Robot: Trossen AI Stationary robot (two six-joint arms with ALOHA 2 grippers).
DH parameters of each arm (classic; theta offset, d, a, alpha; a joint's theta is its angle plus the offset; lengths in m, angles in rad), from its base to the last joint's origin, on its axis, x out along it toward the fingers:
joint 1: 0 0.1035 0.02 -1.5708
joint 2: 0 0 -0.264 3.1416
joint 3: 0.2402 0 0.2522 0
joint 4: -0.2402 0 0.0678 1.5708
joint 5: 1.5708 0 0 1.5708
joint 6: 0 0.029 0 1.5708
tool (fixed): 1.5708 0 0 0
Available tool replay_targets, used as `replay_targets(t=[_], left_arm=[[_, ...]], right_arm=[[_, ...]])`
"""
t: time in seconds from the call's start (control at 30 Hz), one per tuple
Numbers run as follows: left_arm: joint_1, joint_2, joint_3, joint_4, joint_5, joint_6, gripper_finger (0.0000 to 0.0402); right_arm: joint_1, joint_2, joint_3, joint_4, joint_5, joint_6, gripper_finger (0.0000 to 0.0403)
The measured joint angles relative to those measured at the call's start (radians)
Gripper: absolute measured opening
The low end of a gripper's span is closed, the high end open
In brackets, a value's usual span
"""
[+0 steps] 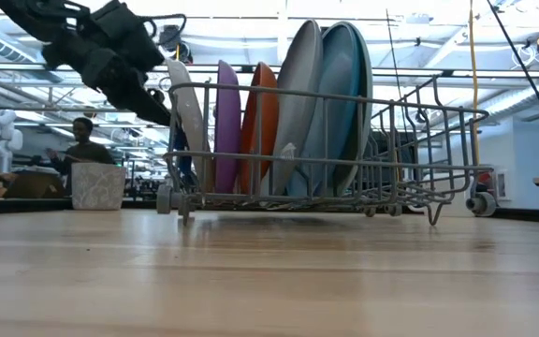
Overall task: Sort dishes
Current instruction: Put the white plate in the dish rack, then return to Home Position
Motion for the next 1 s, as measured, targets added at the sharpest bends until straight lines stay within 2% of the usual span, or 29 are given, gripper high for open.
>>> replay_targets(t=[0.17, 0.47, 0.6, 0.77, 0.9, 1.0], left_arm=[[-0.021, -0.075, 0.0, -0.027, -0.054, -0.005, 0.0252], [-0.052, -0.198, 0.0, -0.079, -0.135, -0.132, 0.0251], [-0.064, -0.287, 0.0, -0.077, -0.141, -0.187, 0.024], [-0.08, -0.442, 0.0, -0.014, -0.14, -0.239, 0.0195], [-0.095, -0.573, 0.023, 0.013, -0.132, -0.27, 0.0137], [-0.108, -0.661, 0.032, 0.015, -0.11, -0.295, 0.0086]], right_arm=[[0.0, 0.0, 0.0, -0.001, 0.0, 0.014, 0.0], [0.006, 0.0, 0.0, -0.031, -0.002, 0.021, 0.0], [0.031, -0.007, 0.0, -0.023, 0.008, -0.01, 0.0], [0.076, -0.046, 0.0, -0.037, 0.079, 0.003, 0.0], [0.115, -0.092, -0.024, -0.049, 0.144, 0.042, 0.0], [0.145, -0.153, -0.109, -0.029, 0.192, 0.076, 0.0]])
